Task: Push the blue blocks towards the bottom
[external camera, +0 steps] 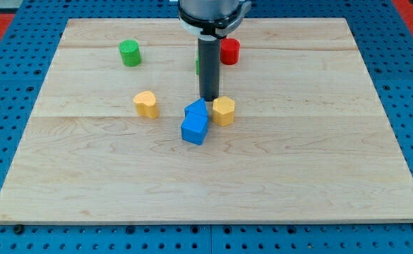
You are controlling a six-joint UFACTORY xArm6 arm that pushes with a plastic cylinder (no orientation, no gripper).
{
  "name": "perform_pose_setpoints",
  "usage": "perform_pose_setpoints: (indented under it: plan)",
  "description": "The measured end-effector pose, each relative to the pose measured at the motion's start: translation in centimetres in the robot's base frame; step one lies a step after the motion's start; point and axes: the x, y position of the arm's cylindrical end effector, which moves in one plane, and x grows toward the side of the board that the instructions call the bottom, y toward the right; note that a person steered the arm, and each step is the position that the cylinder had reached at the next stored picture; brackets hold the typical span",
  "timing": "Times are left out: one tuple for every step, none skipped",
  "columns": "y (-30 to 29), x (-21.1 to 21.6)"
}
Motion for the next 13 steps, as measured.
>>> perform_pose_setpoints:
  plan:
    - [-0.3, 0.7]
    - [-1.7, 1.6]
    - [-1.6, 3.6]
    - [-1.6, 5.7]
    - [-1.6, 7.1]
    - [-1.6, 7.2]
    - [-0.7, 6.3]
    - [-2.3, 4.5]
    - [-5.1, 2.2]
    - [-5.1, 2.8]
    - [-3.5, 5.2]
    - [-2.5, 5.5]
    - [-2.5, 5.6]
